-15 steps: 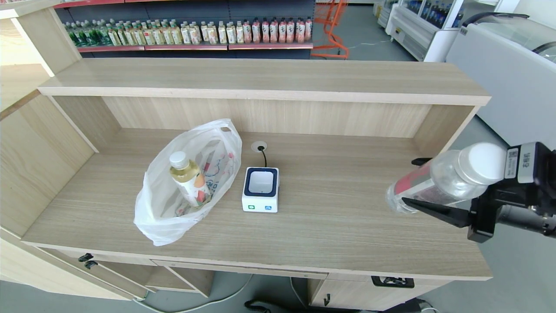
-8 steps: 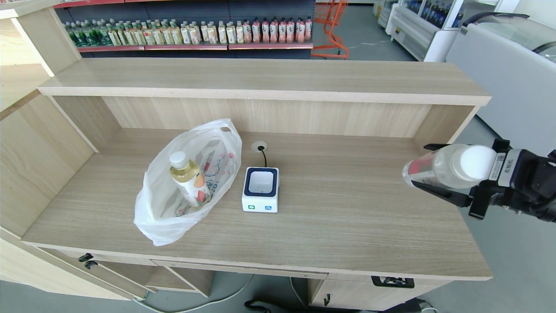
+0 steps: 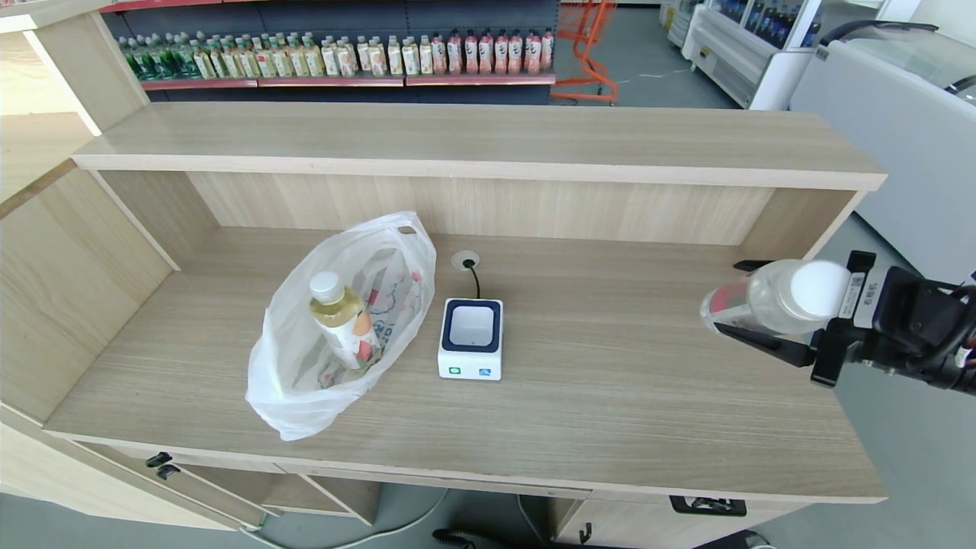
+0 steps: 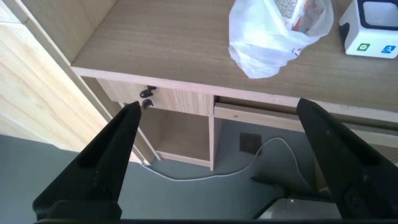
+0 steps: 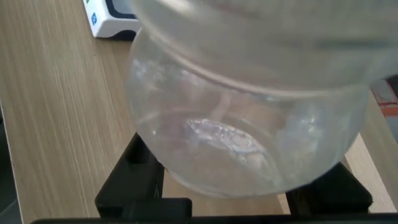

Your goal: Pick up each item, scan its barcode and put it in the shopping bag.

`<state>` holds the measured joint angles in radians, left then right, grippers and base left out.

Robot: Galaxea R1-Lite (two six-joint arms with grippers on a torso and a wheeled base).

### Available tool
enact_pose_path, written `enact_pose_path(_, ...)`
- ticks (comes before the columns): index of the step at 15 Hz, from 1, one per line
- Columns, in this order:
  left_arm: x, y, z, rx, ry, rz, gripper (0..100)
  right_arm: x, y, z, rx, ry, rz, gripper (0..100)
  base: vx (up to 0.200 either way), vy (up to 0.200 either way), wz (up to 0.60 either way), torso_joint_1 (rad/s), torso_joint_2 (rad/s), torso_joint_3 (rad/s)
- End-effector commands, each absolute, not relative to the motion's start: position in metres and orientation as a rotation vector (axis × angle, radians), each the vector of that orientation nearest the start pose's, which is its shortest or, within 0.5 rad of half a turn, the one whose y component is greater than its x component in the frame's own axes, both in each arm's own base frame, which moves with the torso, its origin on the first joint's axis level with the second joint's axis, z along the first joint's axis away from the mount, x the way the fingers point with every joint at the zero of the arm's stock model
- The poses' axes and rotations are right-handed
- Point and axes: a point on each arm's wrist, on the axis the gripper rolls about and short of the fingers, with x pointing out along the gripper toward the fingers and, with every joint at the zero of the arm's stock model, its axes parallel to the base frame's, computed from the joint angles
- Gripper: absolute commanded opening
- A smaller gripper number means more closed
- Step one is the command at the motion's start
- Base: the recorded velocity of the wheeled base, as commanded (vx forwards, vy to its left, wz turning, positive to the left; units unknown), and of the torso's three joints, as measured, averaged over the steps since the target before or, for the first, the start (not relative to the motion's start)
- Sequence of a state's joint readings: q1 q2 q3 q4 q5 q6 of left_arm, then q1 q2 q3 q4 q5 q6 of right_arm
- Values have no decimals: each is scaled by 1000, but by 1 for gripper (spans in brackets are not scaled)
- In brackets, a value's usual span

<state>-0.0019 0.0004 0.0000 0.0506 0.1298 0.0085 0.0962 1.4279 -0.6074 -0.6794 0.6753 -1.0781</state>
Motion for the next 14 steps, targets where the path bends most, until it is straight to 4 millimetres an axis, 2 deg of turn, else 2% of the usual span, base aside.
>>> enact_pose_path(1,-23,3,70,11,51,129,100,227,36,205,-976,-284,770,0,0,200,0,17,17,-12)
enact_pose_path(9,-23,3,70,13,53,129,100,228,36,204,-967,-294,797,0,0,200,0,1,2,4)
enact_pose_path(13,-23,3,70,14,53,129,100,226,38,198,-951,-296,844,0,0,0,0,0,0,0)
enact_pose_path(14,-23,3,70,14,53,129,100,229,39,195,-943,-294,865,0,200,0,0,12,7,-2)
